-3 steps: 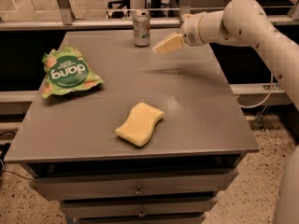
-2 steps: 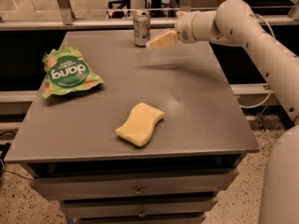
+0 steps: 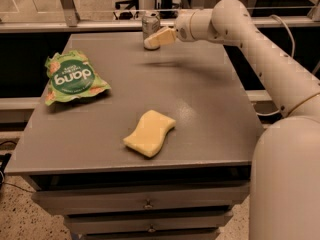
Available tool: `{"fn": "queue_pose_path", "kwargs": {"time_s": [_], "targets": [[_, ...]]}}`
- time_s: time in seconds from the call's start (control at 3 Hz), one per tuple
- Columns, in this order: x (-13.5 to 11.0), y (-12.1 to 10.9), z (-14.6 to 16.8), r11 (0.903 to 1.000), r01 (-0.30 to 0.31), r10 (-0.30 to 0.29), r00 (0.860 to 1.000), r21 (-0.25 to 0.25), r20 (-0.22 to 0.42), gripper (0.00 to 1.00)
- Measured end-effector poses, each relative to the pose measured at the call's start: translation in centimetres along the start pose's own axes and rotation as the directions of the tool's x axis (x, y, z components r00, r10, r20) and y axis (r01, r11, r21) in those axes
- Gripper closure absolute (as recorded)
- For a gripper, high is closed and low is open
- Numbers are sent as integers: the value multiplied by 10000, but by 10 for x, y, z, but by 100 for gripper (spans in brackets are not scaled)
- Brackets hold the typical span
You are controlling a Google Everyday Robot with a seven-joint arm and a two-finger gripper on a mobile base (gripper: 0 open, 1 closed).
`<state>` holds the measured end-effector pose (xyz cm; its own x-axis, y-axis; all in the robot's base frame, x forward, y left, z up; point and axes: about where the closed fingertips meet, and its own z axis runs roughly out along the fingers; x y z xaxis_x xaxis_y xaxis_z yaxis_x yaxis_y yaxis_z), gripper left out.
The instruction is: Pick 7up can
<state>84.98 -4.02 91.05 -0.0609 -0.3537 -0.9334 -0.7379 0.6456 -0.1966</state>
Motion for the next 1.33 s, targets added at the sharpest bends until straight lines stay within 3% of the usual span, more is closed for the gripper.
{"fn": "queue_pose_path", "kwargs": {"time_s": [0.67, 1.0, 1.33], "targets": [[2, -3, 32, 9997, -240, 239, 9996, 65, 159, 0], [4, -6, 47, 9996, -276, 275, 9994, 34, 221, 12], [3, -7, 58, 9996, -277, 278, 9991, -23, 312, 35]]}}
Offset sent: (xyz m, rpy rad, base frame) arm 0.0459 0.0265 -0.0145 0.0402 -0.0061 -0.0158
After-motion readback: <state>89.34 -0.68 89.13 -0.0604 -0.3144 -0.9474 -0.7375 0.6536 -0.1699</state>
